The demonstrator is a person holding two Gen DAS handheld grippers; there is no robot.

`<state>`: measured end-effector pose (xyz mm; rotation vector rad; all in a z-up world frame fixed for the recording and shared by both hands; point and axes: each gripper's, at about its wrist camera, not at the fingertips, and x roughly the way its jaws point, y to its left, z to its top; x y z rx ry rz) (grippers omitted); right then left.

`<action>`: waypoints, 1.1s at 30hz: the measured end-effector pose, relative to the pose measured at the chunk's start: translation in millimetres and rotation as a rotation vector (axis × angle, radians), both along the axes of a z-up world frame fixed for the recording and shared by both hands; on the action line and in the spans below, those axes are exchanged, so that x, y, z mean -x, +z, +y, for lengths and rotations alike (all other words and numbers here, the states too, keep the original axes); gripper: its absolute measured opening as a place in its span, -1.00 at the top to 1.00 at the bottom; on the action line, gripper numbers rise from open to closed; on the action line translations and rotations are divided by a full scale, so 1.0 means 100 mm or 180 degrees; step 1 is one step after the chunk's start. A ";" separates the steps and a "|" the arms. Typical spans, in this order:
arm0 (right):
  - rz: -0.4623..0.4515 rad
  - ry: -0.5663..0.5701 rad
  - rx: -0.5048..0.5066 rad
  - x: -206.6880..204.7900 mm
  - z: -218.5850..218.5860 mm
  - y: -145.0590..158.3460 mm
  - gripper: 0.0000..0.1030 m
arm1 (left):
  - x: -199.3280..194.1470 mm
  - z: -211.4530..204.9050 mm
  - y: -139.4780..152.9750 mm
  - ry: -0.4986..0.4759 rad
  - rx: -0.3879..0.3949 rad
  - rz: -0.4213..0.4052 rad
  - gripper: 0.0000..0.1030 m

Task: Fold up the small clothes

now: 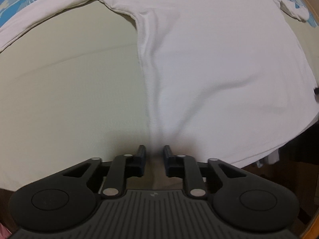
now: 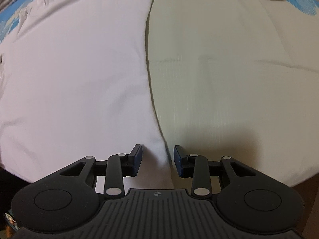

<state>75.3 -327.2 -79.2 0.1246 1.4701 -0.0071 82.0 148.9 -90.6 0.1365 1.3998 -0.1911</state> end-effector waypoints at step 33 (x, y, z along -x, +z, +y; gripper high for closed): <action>-0.0352 0.0292 0.0581 0.47 0.34 0.17 0.03 | 0.44 -0.23 0.15 -0.0067 0.0016 -0.0308 0.51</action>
